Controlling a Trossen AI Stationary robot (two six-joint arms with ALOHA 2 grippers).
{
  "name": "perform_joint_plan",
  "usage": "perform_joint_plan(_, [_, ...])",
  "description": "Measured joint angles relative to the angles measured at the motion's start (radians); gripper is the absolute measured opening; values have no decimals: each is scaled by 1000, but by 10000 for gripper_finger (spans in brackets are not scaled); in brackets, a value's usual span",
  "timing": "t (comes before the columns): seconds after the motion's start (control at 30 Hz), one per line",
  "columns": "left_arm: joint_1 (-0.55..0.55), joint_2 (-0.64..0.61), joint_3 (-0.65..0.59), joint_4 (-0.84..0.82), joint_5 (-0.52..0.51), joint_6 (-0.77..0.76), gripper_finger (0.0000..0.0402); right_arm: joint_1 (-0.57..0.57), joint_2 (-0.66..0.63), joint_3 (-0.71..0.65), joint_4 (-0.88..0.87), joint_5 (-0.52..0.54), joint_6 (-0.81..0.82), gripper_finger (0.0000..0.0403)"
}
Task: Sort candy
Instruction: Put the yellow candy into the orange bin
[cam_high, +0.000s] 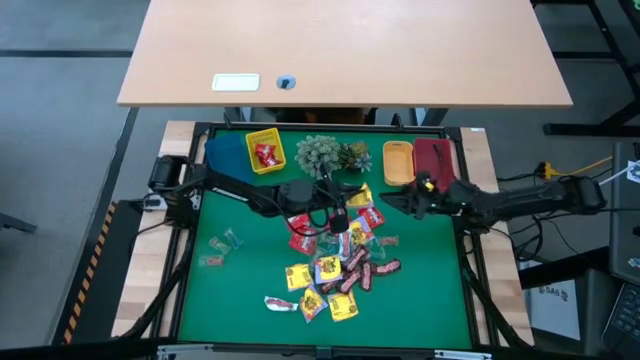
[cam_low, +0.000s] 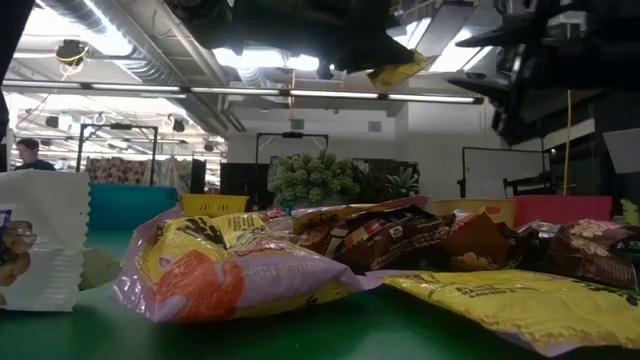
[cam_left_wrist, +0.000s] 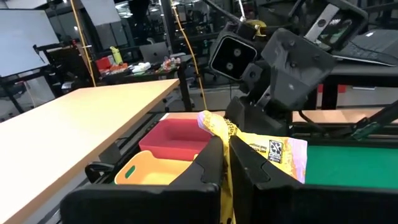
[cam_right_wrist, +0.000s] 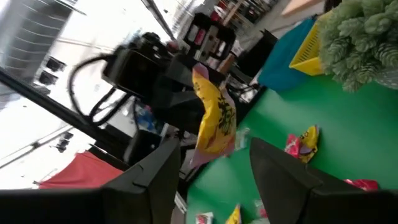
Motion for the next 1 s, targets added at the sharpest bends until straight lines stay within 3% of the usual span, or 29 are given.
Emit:
perform_joint_plan(0.37, [-1,0,0,-26,0,0,0,0,289,162,-8,-78,-7,185])
perform_joint_plan(0.8, [-1,-1,0,-72,-2,0,0,0,309,183,-57,-95,-26,13])
perform_joint_plan(1.0, [-2,0,0,-73,-1,0,0,0,308,183,-78,-87,-34,17])
